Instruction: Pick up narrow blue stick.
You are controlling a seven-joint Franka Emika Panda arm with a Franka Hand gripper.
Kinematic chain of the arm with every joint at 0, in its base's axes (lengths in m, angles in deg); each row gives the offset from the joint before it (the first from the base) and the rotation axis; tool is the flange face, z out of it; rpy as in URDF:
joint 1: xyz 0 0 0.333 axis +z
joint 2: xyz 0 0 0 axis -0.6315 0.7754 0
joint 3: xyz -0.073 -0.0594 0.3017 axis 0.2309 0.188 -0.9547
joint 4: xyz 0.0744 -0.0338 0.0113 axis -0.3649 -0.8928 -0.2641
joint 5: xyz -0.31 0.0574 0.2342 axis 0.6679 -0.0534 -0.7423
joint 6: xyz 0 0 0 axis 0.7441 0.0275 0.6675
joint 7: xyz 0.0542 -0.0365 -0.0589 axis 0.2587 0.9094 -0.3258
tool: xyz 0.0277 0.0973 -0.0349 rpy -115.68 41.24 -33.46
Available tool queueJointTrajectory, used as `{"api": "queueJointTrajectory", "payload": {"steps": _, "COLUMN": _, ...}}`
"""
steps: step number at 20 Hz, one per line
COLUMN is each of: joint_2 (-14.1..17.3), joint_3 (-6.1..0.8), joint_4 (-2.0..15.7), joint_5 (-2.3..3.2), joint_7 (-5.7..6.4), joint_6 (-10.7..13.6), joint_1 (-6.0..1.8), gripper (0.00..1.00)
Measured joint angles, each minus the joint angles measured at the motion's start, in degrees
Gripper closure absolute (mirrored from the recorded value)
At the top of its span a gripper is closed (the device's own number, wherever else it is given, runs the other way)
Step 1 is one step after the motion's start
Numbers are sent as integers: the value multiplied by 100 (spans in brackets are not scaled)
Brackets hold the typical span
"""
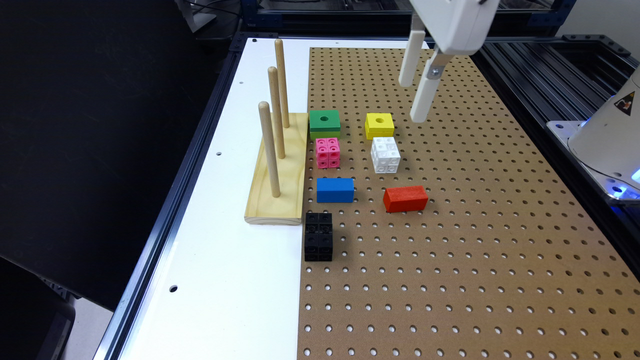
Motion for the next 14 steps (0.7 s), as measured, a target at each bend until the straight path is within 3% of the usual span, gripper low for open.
{"api": "queueJointTrajectory", "payload": {"steps": 5, "joint_2": 86, "joint_3": -11, "joint_4": 94, "joint_5": 0, "joint_7": 3, "joint_6": 0, "joint_1": 1, "gripper": 0}}
{"api": "queueJointTrajectory", "payload": {"steps": 14, "joint_2": 172, "joint_3": -90, "joint_4": 231, "joint_5": -1, "joint_7": 77, "joint_6": 0, "joint_1": 4, "gripper": 0}}
